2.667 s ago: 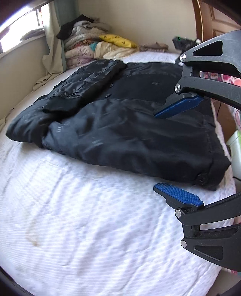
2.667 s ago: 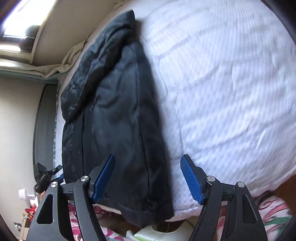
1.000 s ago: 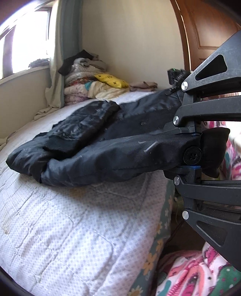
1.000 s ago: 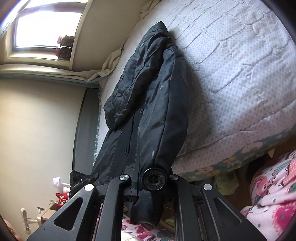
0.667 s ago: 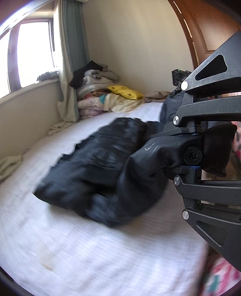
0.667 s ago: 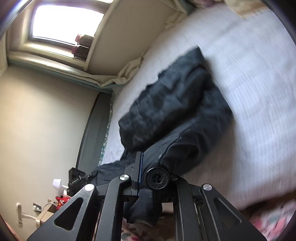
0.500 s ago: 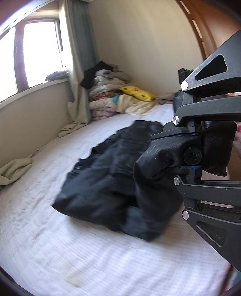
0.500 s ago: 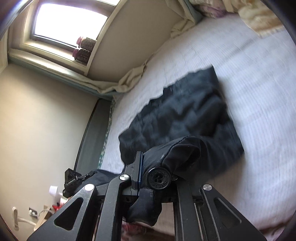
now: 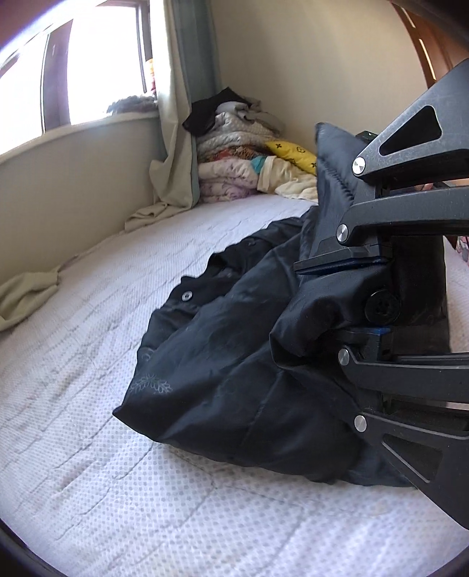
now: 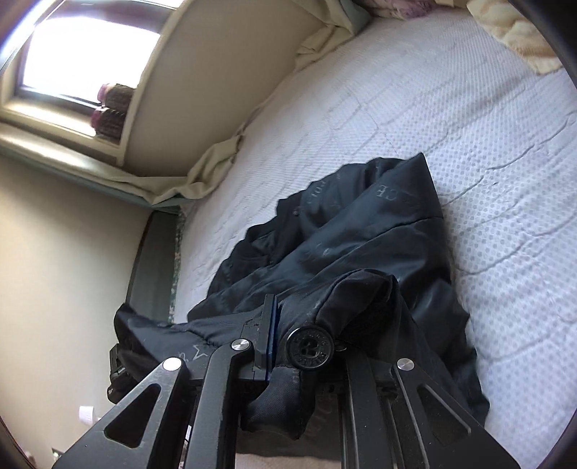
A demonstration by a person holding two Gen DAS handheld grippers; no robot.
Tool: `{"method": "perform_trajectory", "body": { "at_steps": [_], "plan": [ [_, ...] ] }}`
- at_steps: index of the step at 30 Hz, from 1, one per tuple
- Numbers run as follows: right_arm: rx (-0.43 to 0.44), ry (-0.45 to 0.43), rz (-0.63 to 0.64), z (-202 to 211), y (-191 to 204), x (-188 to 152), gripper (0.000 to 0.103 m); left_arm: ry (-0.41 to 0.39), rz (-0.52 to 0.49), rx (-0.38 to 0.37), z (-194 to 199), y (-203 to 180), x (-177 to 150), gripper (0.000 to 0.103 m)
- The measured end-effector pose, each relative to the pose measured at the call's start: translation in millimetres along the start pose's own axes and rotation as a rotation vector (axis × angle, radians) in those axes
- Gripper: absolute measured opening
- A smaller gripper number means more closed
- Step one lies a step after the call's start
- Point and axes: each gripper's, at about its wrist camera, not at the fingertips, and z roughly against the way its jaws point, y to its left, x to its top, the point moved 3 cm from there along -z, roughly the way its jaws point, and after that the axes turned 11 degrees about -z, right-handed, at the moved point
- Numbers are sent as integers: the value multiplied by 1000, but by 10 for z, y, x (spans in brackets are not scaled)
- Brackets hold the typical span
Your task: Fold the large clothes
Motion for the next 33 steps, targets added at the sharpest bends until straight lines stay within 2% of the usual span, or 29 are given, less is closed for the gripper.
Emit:
{"method": "perform_trajectory", "body": {
  "at_steps": [5, 6, 8, 10, 11, 12, 14, 16, 18, 22, 27, 29, 30, 31, 32, 33],
  "plan": [
    [-10, -3, 18, -201, -47, 102, 14, -1, -55, 31, -62, -16, 130, 31],
    [-10, -7, 23, -228, -41, 124, 14, -7, -74, 30, -44, -32, 168, 33],
    [-13, -17, 34, -267, -32, 168, 18, -26, -95, 24, -5, -61, 233, 48],
    [-15, -26, 25, -275, -37, 210, 28, -64, -103, 19, 53, -64, 289, 68],
    [-7, -34, 11, -271, -48, 238, 38, -83, -104, 23, 89, -50, 316, 71],
    [18, -41, -9, -257, -61, 269, 54, -99, -101, 22, 120, -37, 339, 73],
    [79, -56, -40, -197, -64, 318, 70, -135, -101, 25, 185, -20, 377, 75],
    [126, -84, -46, -106, -31, 377, 71, -184, -128, 85, 267, -7, 419, 77],
    [157, -120, -37, 7, 3, 429, 72, -203, -144, 138, 296, 21, 433, 77],
    [85, -175, 12, 155, 35, 478, 72, -184, -177, 187, 256, 43, 415, 77],
    [-111, -222, 138, 190, 64, 447, 72, -150, -212, 223, 139, 51, 372, 77],
    [-165, -218, 178, 149, 68, 418, 72, -134, -213, 228, 51, 68, 356, 76],
    [-189, -213, 190, 109, 61, 405, 71, -124, -215, 231, 3, 80, 342, 70],
    [-202, -206, 193, 74, 46, 397, 69, -112, -219, 233, -44, 91, 323, 56],
    [-220, -190, 196, 14, 26, 386, 60, -95, -222, 240, -95, 106, 304, 47],
    [-235, -173, 201, -49, 18, 370, 46, -83, -222, 257, -131, 127, 282, 31]
  ]
}}
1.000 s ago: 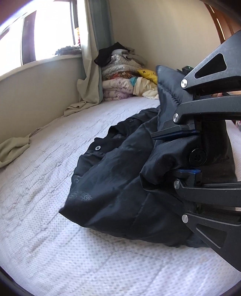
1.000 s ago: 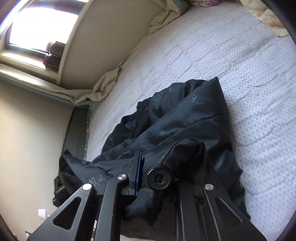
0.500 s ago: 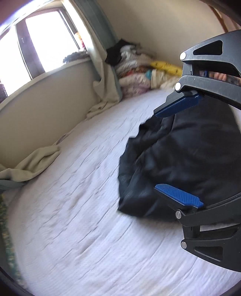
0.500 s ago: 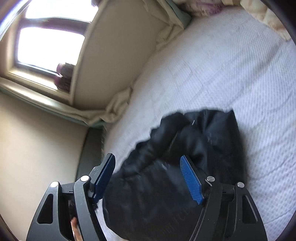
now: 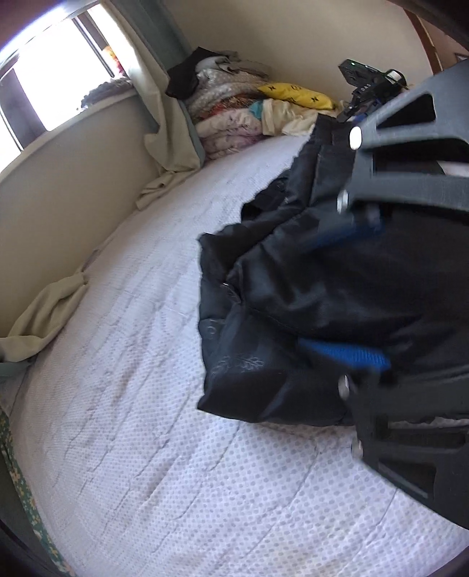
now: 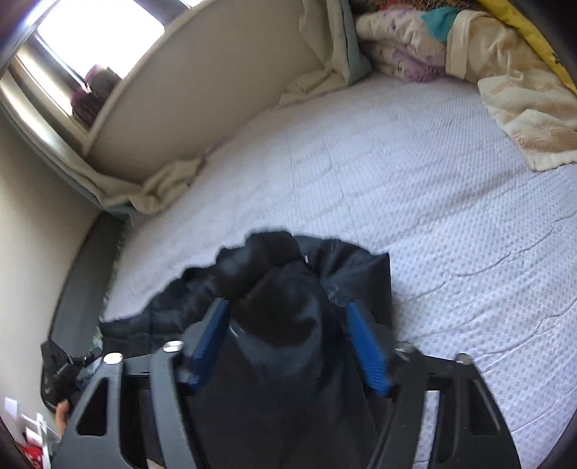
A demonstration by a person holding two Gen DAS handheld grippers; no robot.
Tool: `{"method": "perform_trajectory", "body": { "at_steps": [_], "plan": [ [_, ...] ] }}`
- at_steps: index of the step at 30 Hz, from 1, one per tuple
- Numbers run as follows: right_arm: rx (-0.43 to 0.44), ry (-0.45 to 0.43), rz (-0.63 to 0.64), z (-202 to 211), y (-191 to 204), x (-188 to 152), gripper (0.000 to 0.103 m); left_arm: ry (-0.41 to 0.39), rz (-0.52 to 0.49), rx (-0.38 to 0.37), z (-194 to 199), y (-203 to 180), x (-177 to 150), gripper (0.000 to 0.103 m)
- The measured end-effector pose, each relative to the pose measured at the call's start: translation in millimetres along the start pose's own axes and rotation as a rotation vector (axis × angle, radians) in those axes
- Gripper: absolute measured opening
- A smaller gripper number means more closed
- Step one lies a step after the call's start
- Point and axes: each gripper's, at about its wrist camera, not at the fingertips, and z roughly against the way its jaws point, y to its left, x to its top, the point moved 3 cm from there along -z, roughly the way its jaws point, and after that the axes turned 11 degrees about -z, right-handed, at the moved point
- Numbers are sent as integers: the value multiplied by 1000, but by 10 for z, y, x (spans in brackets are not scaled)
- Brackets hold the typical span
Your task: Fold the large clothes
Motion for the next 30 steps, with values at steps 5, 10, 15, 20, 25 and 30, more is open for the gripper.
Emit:
{"method": "perform_trajectory", "body": {
  "at_steps": [5, 10, 15, 20, 25, 30],
  "plan": [
    [-122, 60, 59, -198, -46, -133, 16, 36, 25, 94, -6, 80, -145, 17],
    [-169, 118, 31, -345, -183, -217, 14, 46, 58, 108, -6, 191, -330, 16],
    [-203, 158, 8, -461, -332, -342, 12, 72, 55, 116, -69, 250, -500, 16],
    [-244, 155, 49, -466, -328, -445, 11, 83, 25, 123, -114, 254, -548, 18],
    [-289, 113, 107, -550, -296, -508, 11, 78, -2, 140, -250, 266, -574, 21],
    [-302, 76, 148, -515, -244, -549, 14, 65, 21, 123, -113, 222, -554, 24]
  ]
}}
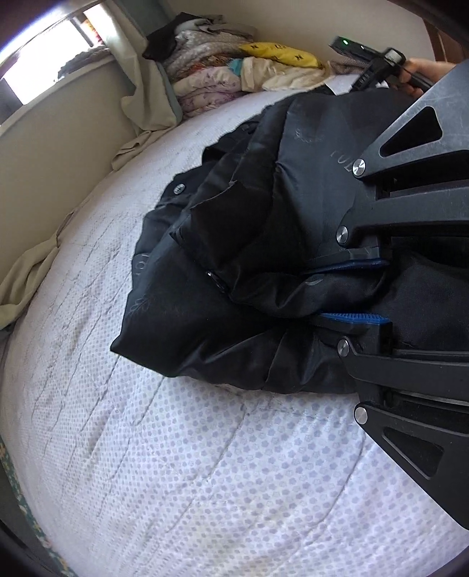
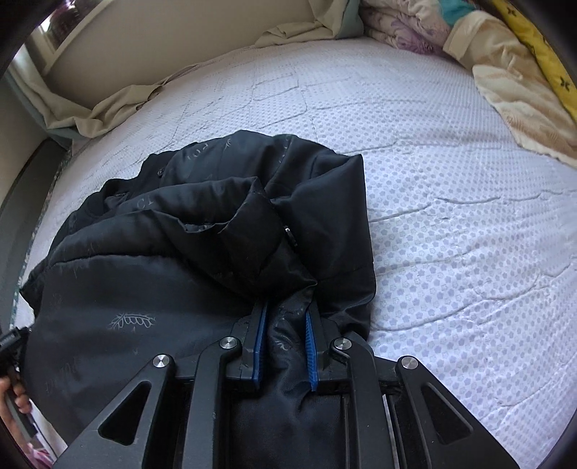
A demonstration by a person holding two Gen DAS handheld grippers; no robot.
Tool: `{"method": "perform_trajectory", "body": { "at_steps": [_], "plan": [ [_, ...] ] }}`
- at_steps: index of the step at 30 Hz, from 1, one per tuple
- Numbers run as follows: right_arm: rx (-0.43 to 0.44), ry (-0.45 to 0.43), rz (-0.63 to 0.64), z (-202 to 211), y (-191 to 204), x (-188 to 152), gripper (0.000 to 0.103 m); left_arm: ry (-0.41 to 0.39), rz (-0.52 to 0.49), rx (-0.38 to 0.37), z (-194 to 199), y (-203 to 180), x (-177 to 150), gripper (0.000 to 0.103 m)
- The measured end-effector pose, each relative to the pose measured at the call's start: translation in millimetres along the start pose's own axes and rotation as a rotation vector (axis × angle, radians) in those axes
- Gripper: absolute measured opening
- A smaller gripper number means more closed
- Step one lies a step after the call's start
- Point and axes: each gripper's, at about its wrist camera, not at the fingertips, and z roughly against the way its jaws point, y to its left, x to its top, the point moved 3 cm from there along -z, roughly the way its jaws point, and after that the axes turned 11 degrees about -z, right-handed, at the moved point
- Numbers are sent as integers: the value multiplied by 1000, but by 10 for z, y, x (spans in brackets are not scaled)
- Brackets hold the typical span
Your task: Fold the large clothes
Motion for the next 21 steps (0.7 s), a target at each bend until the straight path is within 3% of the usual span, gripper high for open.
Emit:
{"method": "perform_trajectory", "body": {
  "at_steps": [2, 5, 8, 11, 14, 17, 19, 21],
  "plan": [
    [11, 5, -8, 84, 6, 24, 22, 2, 20, -18, 114, -6, 41, 32],
    [-11, -13, -35, 330, 5, 75, 81, -80, -16, 36, 470, -83, 124, 53],
    [16, -127, -13, 723, 68, 121, 81, -221, -123, 119, 820, -313, 233, 64],
    [36, -302, 100, 1100, 308, 141, 77, -296, -234, 54, 942, -653, 272, 73],
    [93, -343, 242, 1142, 657, 95, 60, -225, -331, 30, 668, -976, 271, 76],
    [94, -268, 321, 849, 880, 5, 43, -89, -370, 54, 243, -1103, 180, 76],
    [48, -207, 355, 603, 947, -75, 42, -6, -399, 97, 32, -1113, 49, 76],
    [-45, -156, 371, 346, 940, -187, 44, 19, -431, 154, -108, -1115, -53, 77]
  ]
}}
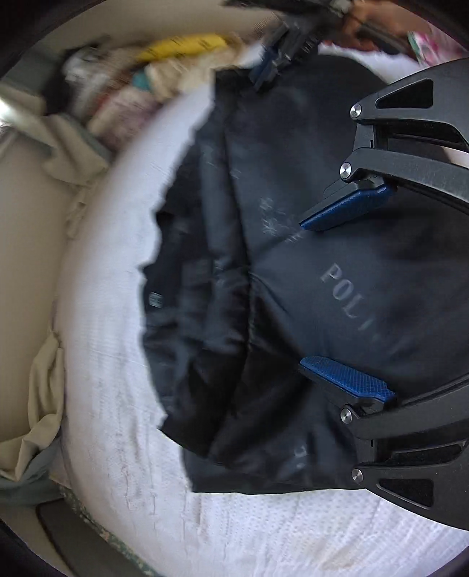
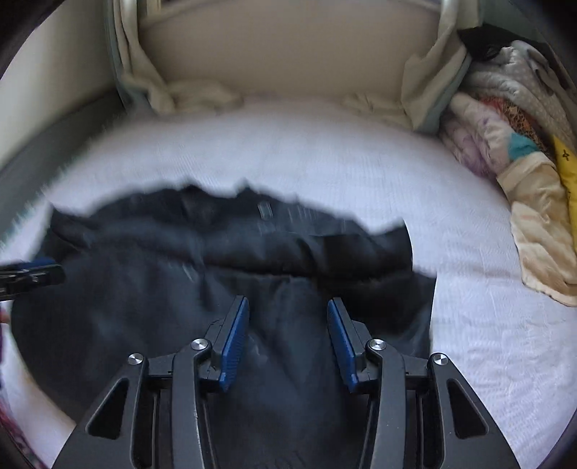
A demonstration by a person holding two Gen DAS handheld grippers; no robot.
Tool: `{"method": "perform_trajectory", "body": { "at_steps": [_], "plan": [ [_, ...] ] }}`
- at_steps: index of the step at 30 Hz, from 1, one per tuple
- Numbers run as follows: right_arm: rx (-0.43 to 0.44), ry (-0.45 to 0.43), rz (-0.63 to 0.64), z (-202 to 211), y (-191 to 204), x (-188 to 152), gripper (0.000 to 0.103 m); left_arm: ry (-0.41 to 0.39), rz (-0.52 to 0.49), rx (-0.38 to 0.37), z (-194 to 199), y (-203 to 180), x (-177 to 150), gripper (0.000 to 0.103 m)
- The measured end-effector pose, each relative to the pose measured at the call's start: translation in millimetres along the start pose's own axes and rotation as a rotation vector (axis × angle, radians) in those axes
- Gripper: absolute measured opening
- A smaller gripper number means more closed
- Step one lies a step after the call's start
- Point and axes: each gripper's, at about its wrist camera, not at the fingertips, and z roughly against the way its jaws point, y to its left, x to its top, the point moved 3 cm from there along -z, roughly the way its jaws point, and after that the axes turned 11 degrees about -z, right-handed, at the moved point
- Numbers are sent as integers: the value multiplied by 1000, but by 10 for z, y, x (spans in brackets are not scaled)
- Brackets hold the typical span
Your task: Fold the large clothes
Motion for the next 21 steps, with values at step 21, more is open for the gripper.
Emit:
{"method": "perform_trajectory", "body": {
  "at_steps": [21],
  "plan": [
    [2, 24, -54, -344, -106, -389, 59, -11, 80, -67, -148, 167, -174, 78]
  ]
}}
